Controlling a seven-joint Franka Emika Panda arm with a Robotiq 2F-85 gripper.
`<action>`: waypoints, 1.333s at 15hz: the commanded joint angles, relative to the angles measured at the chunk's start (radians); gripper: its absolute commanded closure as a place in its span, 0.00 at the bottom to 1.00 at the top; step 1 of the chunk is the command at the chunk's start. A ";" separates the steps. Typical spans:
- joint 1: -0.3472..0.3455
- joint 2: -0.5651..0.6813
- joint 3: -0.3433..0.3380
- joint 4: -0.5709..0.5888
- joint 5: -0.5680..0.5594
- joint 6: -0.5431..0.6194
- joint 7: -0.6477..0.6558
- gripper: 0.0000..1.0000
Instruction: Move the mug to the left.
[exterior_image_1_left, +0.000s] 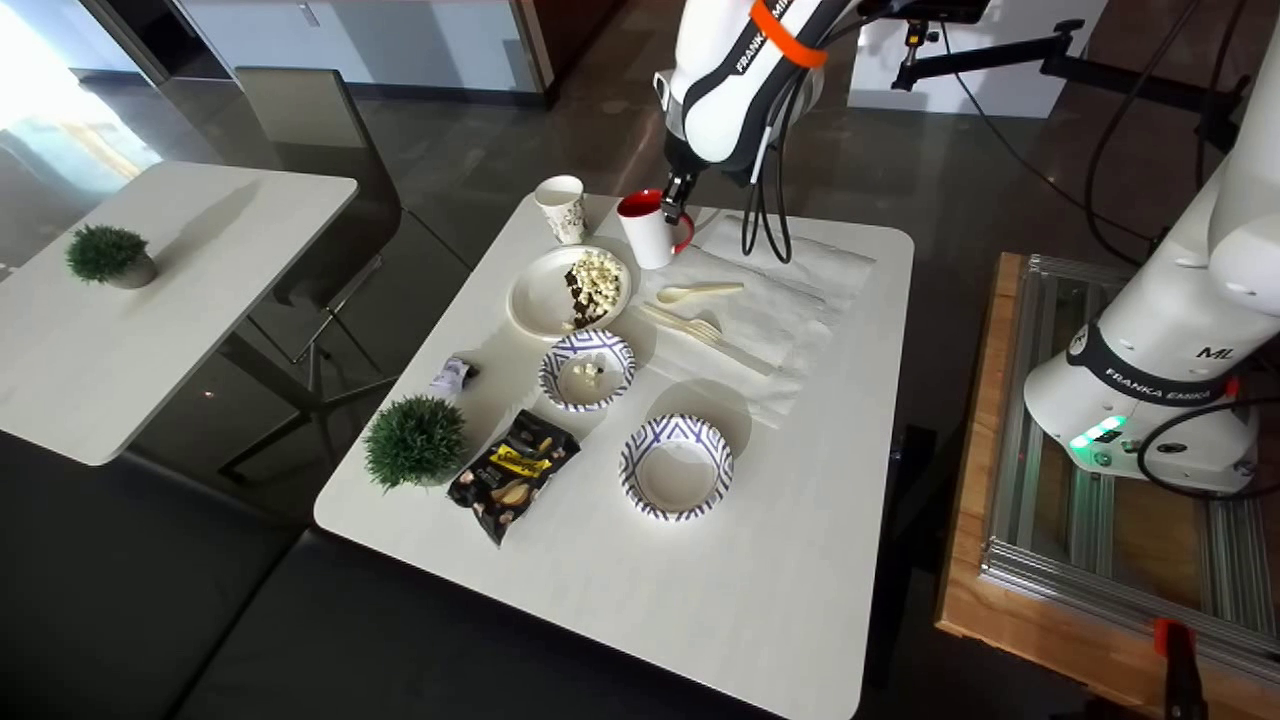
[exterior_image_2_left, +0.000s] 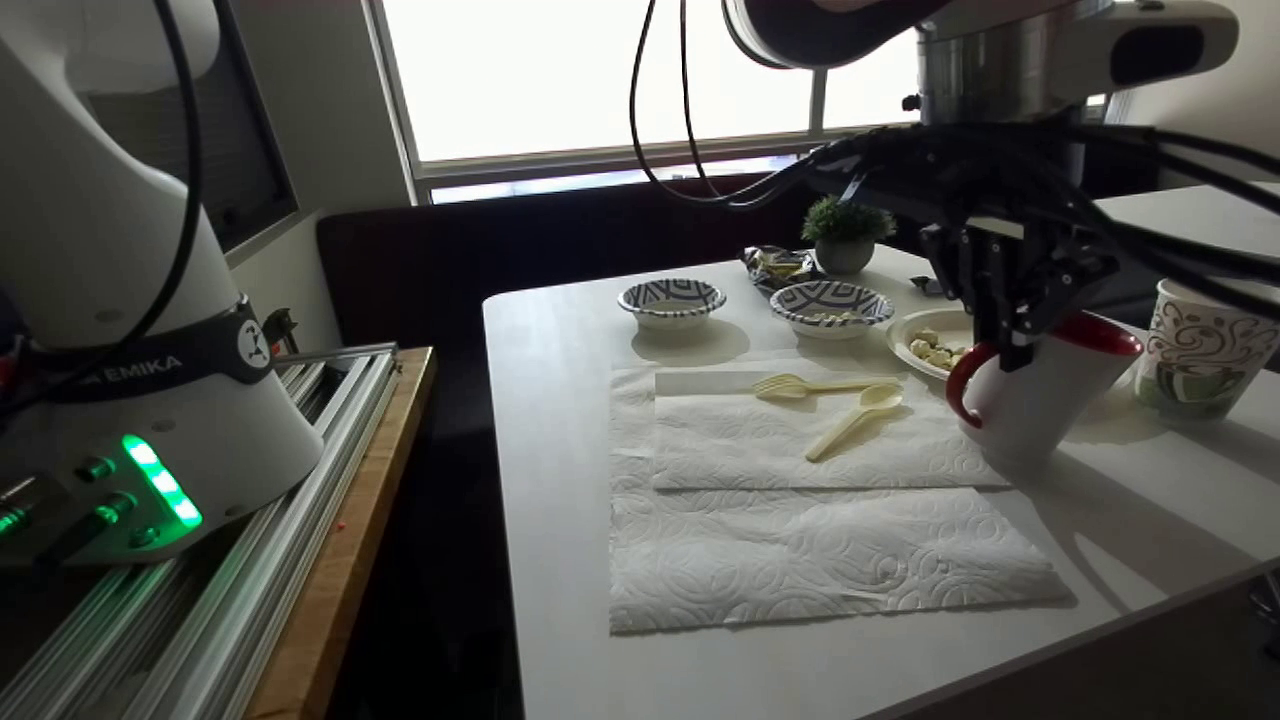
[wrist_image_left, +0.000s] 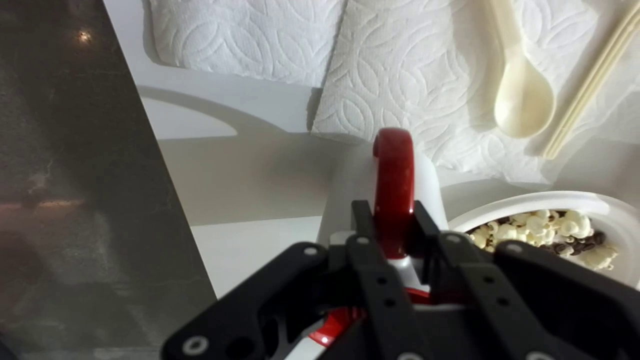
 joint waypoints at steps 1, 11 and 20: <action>0.027 -0.016 -0.011 -0.013 0.004 -0.008 0.029 0.95; 0.066 -0.002 -0.032 -0.016 -0.016 -0.014 0.070 0.95; 0.057 -0.078 -0.020 -0.027 0.026 -0.190 0.038 0.27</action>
